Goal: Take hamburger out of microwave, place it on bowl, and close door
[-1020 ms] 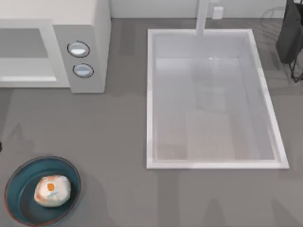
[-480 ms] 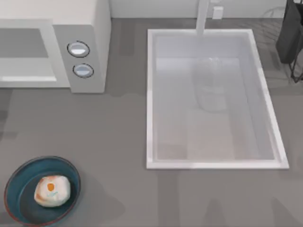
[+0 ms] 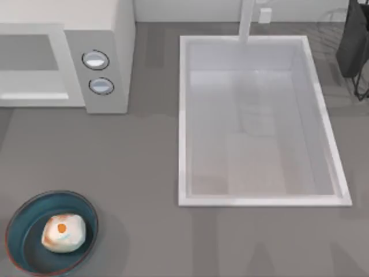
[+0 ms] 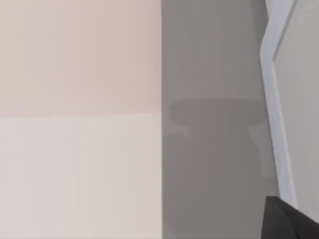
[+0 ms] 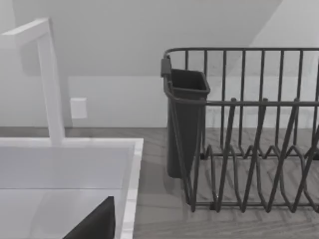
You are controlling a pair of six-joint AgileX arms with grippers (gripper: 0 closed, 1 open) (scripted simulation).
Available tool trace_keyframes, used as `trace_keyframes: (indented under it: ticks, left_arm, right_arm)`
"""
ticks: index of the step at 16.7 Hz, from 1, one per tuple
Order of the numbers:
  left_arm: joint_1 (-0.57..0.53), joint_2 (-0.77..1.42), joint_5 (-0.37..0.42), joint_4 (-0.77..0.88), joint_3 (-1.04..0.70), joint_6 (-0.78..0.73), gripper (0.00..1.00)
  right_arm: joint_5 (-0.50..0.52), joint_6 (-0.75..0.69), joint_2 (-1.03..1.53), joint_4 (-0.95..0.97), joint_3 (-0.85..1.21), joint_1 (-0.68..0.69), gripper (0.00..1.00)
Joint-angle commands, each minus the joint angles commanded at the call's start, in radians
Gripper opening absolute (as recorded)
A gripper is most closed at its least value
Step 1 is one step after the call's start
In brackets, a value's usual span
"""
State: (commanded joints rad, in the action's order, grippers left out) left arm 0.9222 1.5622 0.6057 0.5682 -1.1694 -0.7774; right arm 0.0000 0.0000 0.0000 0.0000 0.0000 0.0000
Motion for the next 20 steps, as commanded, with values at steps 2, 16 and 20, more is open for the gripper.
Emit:
trace_keyframes:
  ticks: [2,16,20]
  left_arm:
    - [0.064,0.086,0.034,0.1,-0.097,-0.072,0.0]
    - [0.115,0.203,0.061,0.018,-0.061,-0.135,0.0]
    - [0.119,0.26,0.063,-0.164,0.057,-0.138,0.0]
  right_arm:
    - [0.0,0.0,0.0,0.0,0.0,0.0,1.0]
    - [0.0,0.0,0.0,0.0,0.0,0.0,1.0]
    - [0.0,0.0,0.0,0.0,0.0,0.0,1.0]
